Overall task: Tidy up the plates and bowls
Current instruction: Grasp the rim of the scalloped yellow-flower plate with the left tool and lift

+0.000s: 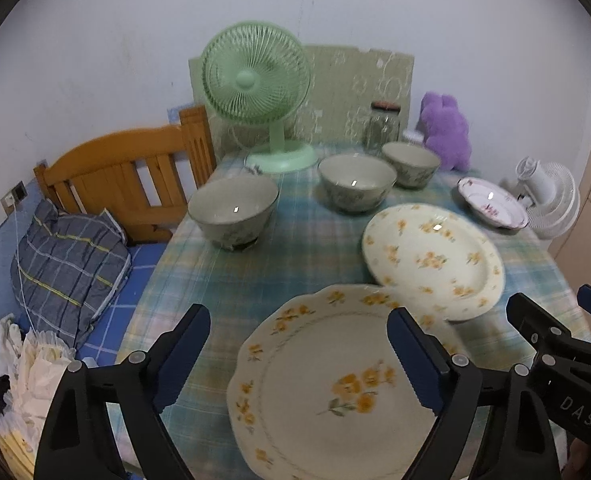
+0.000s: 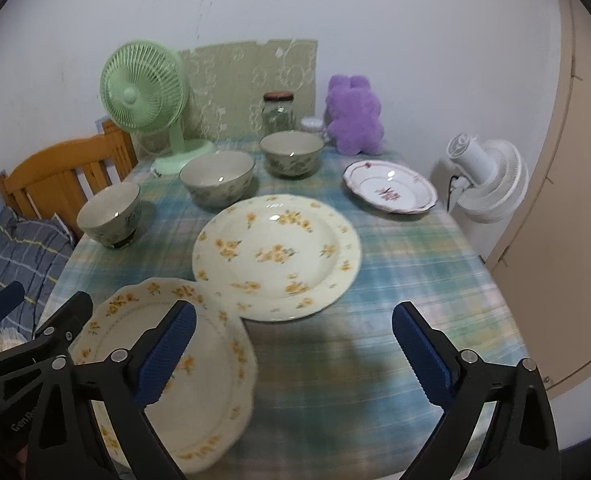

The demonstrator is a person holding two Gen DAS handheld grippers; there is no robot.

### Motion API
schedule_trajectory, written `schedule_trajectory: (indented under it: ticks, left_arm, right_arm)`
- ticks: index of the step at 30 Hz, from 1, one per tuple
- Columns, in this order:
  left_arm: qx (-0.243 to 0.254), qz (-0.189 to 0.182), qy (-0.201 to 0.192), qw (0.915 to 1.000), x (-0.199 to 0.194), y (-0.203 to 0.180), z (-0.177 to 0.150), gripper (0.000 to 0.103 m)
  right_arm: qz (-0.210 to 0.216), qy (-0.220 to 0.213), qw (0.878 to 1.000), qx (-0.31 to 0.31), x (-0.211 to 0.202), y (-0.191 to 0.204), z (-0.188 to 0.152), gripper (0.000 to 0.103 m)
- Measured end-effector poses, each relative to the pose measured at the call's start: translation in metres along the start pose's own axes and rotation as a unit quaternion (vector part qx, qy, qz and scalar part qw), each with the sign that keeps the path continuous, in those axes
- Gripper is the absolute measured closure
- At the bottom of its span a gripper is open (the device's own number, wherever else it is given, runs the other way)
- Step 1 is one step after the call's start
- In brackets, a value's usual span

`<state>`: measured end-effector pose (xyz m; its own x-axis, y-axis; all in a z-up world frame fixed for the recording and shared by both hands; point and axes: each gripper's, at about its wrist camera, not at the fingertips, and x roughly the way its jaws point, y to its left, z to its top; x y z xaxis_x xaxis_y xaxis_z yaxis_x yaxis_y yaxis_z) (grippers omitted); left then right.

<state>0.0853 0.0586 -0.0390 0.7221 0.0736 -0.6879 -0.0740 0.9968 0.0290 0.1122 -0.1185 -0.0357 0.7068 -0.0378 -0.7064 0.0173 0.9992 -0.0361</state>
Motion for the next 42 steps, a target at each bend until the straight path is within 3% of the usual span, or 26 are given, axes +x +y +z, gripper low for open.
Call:
schedule_trajectory:
  ticks: [11, 23, 31, 34, 35, 42]
  left_arm:
    - [0.005, -0.018, 0.106, 0.9942, 0.064, 0.017, -0.026, 0.023]
    - [0.002, -0.045, 0.173, 0.9839, 0.098, 0.024, -0.035, 0.032]
    - [0.022, -0.051, 0.178, 0.9825, 0.098, 0.02, -0.036, 0.032]
    - [0.019, -0.06, 0.179, 0.9819, 0.1, 0.021, -0.035, 0.033]
    - [0.018, -0.061, 0.18, 0.9816, 0.1, 0.022, -0.035, 0.033]
    - [0.024, -0.076, 0.198, 0.977, 0.099, 0.022, -0.034, 0.033]
  right_arm:
    - [-0.001, 0.076, 0.997, -0.004, 0.057, 0.041, -0.019, 0.011]
    - [0.002, 0.139, 0.99, 0.003, 0.093, 0.055, -0.032, 0.022]
    - [-0.008, 0.182, 0.983, 0.02, 0.105, 0.055, -0.041, 0.028]
    - [-0.011, 0.185, 0.983, 0.017, 0.106, 0.056, -0.041, 0.029]
    - [-0.009, 0.183, 0.983, 0.014, 0.105, 0.058, -0.04, 0.034]
    - [-0.013, 0.195, 0.981, 0.016, 0.105, 0.06, -0.039, 0.035]
